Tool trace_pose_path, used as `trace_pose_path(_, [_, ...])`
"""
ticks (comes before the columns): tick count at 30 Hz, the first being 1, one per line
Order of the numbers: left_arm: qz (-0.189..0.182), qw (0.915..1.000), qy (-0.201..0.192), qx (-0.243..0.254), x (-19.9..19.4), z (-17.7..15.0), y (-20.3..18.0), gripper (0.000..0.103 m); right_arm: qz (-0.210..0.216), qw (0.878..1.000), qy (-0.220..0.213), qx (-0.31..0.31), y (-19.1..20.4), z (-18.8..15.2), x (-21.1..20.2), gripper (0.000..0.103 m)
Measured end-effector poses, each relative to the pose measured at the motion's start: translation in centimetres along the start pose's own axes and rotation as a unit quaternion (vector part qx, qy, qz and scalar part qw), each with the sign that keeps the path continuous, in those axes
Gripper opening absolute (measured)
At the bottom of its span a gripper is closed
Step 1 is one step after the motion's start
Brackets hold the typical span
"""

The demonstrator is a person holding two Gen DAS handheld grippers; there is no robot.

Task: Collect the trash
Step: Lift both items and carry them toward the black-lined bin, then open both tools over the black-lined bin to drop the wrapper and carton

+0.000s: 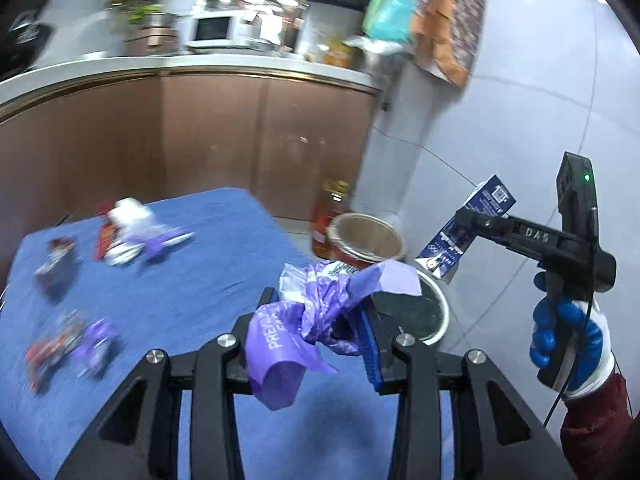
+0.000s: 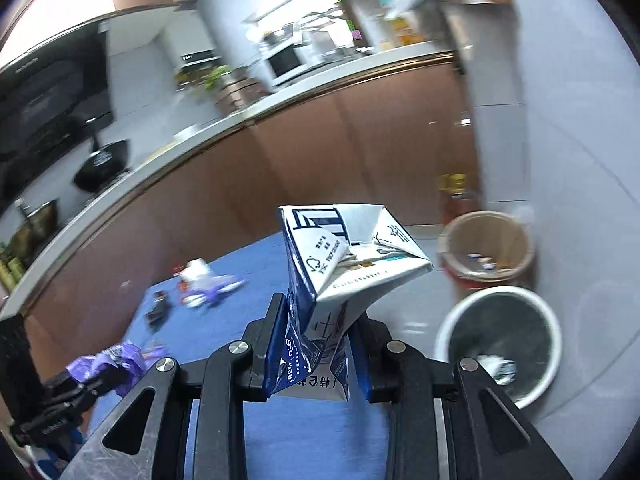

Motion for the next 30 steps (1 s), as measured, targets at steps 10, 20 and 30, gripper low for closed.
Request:
trace_pose_path(10, [-0.083, 0.992, 0.091, 0.026, 18.4, 4.4, -5.7, 0.036, -0.123, 0.991, 0.022, 0.045, -10.4, -0.9, 6.1, 0.028])
trace_pose_path(20, [-0.121, 0.9777, 0.171, -0.001, 34.0, 4.1, -8.7, 0.038, -0.175, 0.977, 0.076, 0.093, -18.2, -3.5, 13.2, 0.03])
trace_pose_path(30, [-0.126, 0.9718, 0.194, -0.048, 40.5, 3.6, -8.7, 0.046, -0.192, 0.968, 0.103, 0.125, -21.7, -4.6, 16.4, 0.042])
Point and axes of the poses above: each gripper's, at about its wrist camera, not at the fingertips, and x roughly the way its jaws point, y to its left, z to its top, the point moved 2 cm from there along x, roughly the way its jaws point, and after that the axes turned 13 degrees about -z, right-handed, at the moved point
